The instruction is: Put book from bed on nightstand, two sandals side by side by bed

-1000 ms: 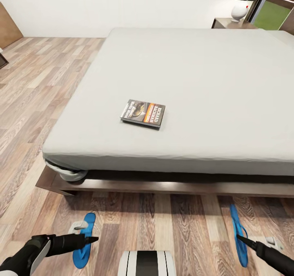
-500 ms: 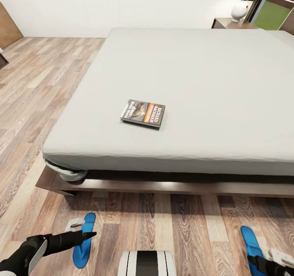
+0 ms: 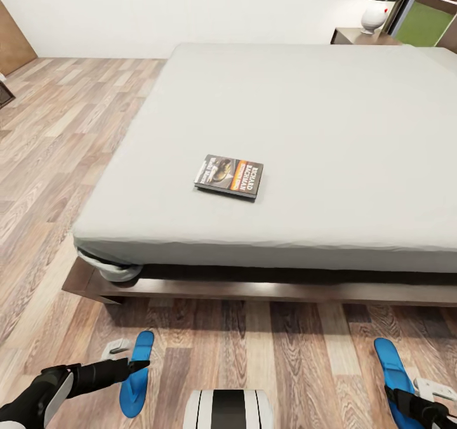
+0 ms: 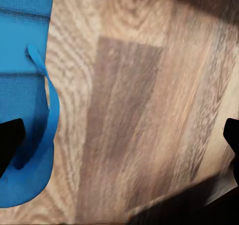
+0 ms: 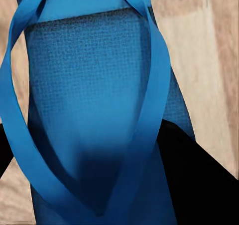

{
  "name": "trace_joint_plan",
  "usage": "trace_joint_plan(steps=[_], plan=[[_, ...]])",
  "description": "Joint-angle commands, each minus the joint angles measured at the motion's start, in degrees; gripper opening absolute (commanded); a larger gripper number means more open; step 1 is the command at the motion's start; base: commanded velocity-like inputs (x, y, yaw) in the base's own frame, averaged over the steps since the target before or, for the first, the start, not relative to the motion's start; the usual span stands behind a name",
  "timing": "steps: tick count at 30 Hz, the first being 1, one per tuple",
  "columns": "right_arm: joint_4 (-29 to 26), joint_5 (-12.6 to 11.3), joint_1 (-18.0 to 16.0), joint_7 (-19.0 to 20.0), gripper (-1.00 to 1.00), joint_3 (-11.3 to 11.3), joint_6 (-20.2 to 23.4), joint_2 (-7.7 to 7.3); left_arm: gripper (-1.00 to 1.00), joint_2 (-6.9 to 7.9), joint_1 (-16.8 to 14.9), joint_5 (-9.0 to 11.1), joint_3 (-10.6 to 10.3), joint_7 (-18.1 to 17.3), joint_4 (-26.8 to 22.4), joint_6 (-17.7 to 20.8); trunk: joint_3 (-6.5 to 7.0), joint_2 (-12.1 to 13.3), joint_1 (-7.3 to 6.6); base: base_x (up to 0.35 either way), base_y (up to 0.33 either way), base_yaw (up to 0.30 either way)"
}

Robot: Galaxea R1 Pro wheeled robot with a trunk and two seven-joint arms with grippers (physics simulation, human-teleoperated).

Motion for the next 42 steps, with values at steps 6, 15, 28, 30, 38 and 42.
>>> trace_joint_plan(steps=[6,15,28,30,38,42], plan=[[0.1,-0.7,0.0,0.2,-1.00,0.6,-0.5,0.03,1.00,0.00,0.0,0.3,0.1,-0.1,0.0,0.5,-0.03,0.0,-0.01,0.000,0.297,0.000],[0.0,-0.8,0.0,0.2,-1.00,0.5,-0.6,0.04,1.00,-0.07,0.0,0.3,0.1,-0.1,0.0,0.5,-0.03,0.0,-0.01,0.000,0.313,0.000],[-0.1,-0.8,0.0,0.2,-1.00,0.4,-0.6,-0.05,1.00,-0.53,0.0,0.2,0.1,-0.1,0.0,0.4,-0.03,0.0,-0.01,0.000,0.314,0.000],[-0.1,-0.8,0.0,0.2,-1.00,0.4,-0.6,-0.05,1.00,-0.53,0.0,0.2,0.1,-0.1,0.0,0.4,-0.03,0.0,-0.01,0.000,0.314,0.000],[-0.1,-0.8,0.0,0.2,-1.00,0.4,-0.6,-0.05,1.00,-0.54,0.0,0.2,0.0,-0.1,0.0,0.4,-0.03,0.0,-0.01,0.000,0.314,0.000],[-0.1,-0.8,0.0,0.2,-1.00,0.4,-0.6,-0.05,1.00,-0.56,0.0,0.2,0.1,-0.1,0.0,0.4,-0.03,0.0,-0.01,0.000,0.314,0.000]])
